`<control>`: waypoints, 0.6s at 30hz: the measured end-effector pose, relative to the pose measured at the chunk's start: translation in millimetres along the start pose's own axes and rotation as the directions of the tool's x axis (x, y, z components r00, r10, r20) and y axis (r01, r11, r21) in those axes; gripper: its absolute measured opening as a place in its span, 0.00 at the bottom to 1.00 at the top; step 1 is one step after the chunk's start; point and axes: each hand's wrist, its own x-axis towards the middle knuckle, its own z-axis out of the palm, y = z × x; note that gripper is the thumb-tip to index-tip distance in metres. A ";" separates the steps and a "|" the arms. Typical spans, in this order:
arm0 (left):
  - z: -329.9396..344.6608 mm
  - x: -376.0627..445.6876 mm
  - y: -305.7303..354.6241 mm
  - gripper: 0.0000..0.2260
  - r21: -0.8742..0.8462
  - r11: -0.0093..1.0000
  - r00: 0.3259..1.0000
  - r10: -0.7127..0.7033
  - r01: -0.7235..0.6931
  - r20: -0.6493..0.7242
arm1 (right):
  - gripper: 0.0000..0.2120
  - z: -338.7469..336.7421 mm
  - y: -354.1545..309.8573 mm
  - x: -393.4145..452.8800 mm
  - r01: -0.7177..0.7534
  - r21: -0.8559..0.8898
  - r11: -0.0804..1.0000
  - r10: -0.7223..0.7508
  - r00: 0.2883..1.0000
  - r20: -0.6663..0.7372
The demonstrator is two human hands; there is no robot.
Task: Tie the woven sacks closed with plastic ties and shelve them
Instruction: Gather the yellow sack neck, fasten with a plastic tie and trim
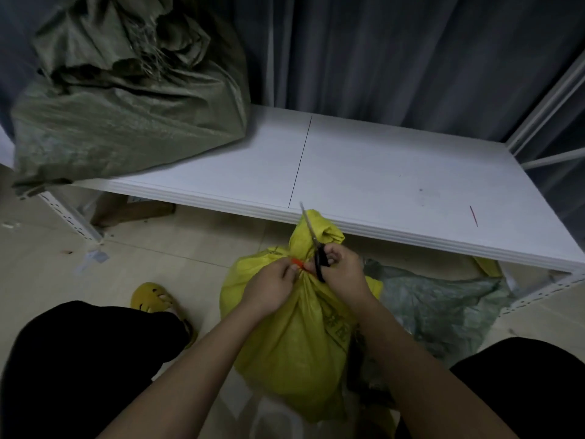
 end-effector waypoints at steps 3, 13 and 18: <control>0.7 8.7 -1.3 0.10 0.138 0.990 0.996 -0.011 -0.001 0.090 | 0.15 -2.3 -1.3 -2.4 -0.055 0.046 0.997 0.060 0.990 -0.124; 20.6 15.6 11.7 0.12 0.436 0.900 0.990 -0.065 0.004 0.126 | 0.06 25.6 27.9 -29.6 -0.114 -0.101 0.988 0.087 0.967 -0.241; 21.3 8.8 -1.8 0.12 0.367 0.927 0.996 0.058 -0.076 0.060 | 0.11 21.6 23.1 -27.0 -0.134 0.190 0.973 0.177 0.956 -0.235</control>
